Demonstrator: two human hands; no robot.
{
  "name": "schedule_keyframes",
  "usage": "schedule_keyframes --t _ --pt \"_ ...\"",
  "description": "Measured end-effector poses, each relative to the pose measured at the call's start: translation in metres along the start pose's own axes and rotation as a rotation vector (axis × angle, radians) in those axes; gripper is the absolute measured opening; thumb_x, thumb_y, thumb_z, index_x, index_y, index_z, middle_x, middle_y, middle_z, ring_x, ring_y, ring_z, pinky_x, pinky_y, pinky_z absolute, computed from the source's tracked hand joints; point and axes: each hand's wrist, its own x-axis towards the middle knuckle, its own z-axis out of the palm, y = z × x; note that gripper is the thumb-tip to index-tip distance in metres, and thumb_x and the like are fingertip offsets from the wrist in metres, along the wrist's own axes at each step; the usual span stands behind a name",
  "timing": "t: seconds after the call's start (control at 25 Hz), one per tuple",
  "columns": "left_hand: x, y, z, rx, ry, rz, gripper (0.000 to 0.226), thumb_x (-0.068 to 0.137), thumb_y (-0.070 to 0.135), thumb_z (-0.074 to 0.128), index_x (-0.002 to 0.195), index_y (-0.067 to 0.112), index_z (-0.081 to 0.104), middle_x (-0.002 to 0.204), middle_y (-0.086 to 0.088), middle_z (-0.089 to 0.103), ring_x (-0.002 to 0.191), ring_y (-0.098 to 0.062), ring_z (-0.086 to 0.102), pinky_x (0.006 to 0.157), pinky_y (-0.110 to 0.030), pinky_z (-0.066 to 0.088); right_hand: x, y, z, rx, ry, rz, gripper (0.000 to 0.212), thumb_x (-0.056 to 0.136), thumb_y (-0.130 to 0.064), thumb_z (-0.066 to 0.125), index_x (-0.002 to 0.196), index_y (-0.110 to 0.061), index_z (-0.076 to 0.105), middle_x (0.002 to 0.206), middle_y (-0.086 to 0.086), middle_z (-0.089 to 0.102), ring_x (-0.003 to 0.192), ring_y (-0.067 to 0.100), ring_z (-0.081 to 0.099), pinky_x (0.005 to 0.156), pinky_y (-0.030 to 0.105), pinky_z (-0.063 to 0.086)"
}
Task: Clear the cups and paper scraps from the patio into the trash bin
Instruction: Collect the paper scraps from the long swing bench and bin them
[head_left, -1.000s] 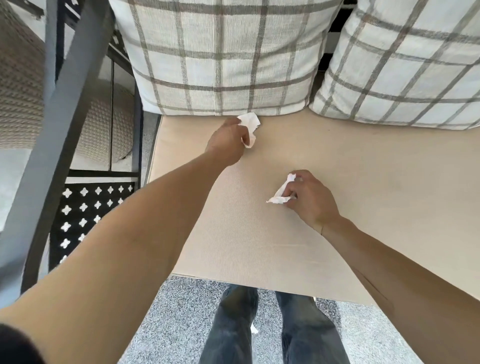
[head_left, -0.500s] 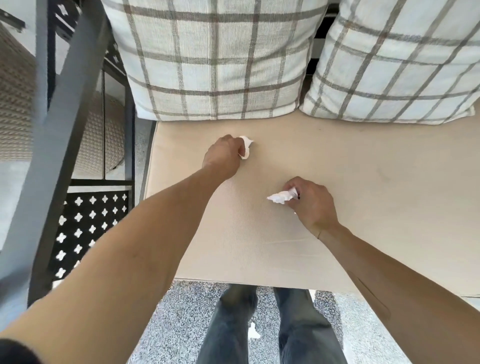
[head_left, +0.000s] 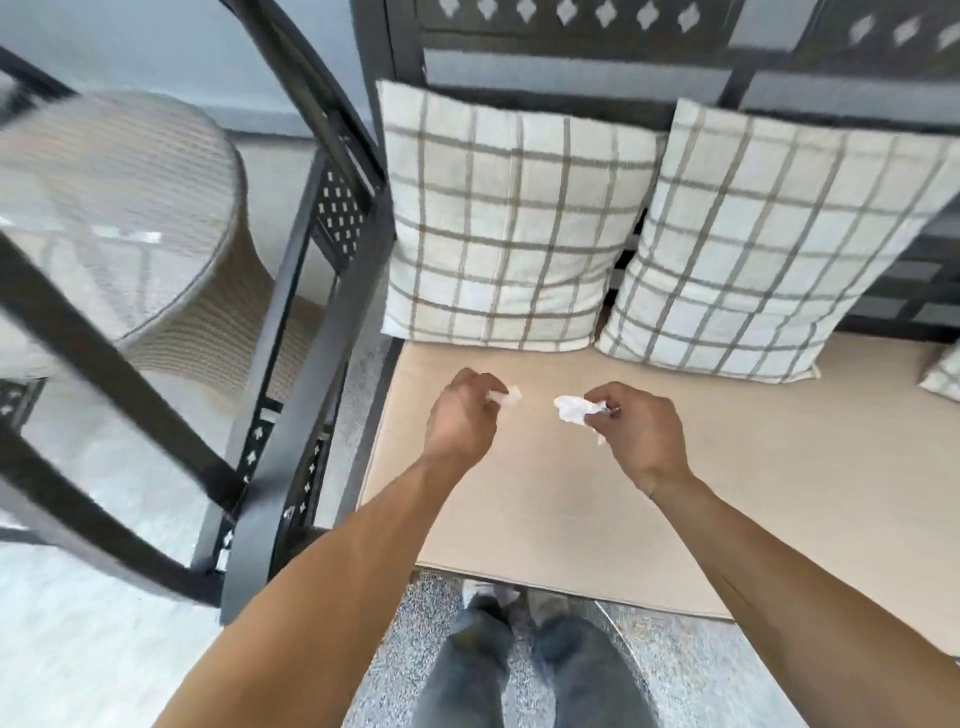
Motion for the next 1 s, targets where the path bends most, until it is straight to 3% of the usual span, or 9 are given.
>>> schedule_keyframes --t 0.12,0.28,0.44,0.6,0.8,1.0 --pt "-0.034 0.017 -0.039 -0.059 0.131 0.009 0.026 0.084 0.0 0.055 0.098 0.017 0.07 0.1 0.0 0.058 0.078 -0.02 0.06 0.075 -0.03 0.048 -0.017 -0.035 -0.027 -0.022 0.016 -0.126 0.018 0.079 -0.021 0.066 0.089 -0.036 0.069 0.067 -0.02 0.062 0.068 -0.001 0.059 0.062 0.024 0.047" --pt "-0.083 0.033 -0.08 -0.086 0.307 -0.014 0.027 0.082 0.0 0.058 0.093 0.021 0.071 0.094 0.011 0.053 0.076 -0.012 0.055 0.067 -0.013 0.033 -0.037 -0.074 -0.056 -0.051 -0.003 -0.311 0.024 0.08 -0.017 0.064 0.098 -0.031 0.07 0.075 -0.016 0.059 0.075 0.01 0.061 0.07 0.03 0.05" --pt "-0.137 0.038 -0.115 -0.081 0.473 -0.077 0.029 0.082 -0.001 0.056 0.09 0.022 0.071 0.097 0.009 0.056 0.081 -0.013 0.058 0.07 -0.019 0.037 -0.055 -0.116 -0.065 -0.073 -0.052 -0.484 0.025 0.08 -0.013 0.062 0.097 -0.03 0.071 0.074 -0.016 0.059 0.077 0.012 0.062 0.069 0.028 0.047" --pt "-0.199 0.027 -0.147 -0.045 0.658 -0.164 0.028 0.083 -0.001 0.056 0.089 0.022 0.071 0.102 0.007 0.058 0.086 -0.011 0.058 0.076 -0.024 0.043 -0.074 -0.157 -0.053 -0.09 -0.121 -0.705 0.024 0.078 -0.014 0.064 0.095 -0.03 0.071 0.091 -0.011 0.069 0.079 0.012 0.062 0.073 0.032 0.05" --pt "-0.296 -0.006 -0.17 -0.075 0.869 -0.346 0.025 0.087 0.0 0.056 0.09 0.021 0.07 0.104 0.007 0.059 0.089 -0.006 0.057 0.079 -0.027 0.049 -0.116 -0.208 -0.012 -0.124 -0.246 -0.949 0.023 0.077 -0.015 0.067 0.093 -0.031 0.07 0.089 -0.01 0.067 0.076 0.016 0.061 0.071 0.035 0.051" --pt "-0.394 -0.046 -0.178 -0.062 0.98 -0.549 0.022 0.092 0.008 0.056 0.091 0.025 0.069 0.105 0.01 0.058 0.083 -0.004 0.061 0.073 -0.028 0.054 -0.174 -0.252 0.035 -0.09 -0.394 -1.123 0.022 0.076 -0.015 0.068 0.09 -0.032 0.069 0.085 -0.013 0.063 0.071 0.01 0.056 0.068 0.03 0.047"
